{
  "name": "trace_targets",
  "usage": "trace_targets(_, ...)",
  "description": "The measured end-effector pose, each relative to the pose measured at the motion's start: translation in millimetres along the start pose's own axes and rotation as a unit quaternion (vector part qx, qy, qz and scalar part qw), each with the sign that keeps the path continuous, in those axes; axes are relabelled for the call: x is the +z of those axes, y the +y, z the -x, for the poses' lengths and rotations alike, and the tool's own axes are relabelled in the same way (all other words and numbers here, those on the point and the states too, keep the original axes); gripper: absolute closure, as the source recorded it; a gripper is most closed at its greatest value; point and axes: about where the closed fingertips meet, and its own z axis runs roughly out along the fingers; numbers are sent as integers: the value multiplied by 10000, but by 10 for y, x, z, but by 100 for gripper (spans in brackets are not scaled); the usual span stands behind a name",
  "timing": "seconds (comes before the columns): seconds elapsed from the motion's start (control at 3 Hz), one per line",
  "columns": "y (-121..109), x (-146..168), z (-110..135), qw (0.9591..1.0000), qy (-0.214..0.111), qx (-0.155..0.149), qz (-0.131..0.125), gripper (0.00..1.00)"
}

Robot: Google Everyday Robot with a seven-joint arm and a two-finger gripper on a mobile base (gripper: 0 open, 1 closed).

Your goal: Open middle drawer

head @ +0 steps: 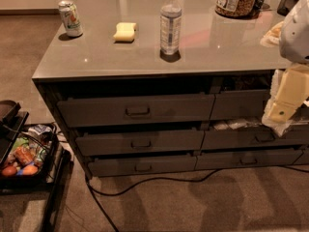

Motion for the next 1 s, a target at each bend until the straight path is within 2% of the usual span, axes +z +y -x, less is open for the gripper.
trace_targets(0.33, 0, 0, 0, 10000, 0, 0, 0, 0)
trace_targets(0.67, -33, 24, 42, 9989, -443, 8, -160, 0)
trace_targets(1.0, -3, 329, 20, 9909, -1319, -41, -258, 0)
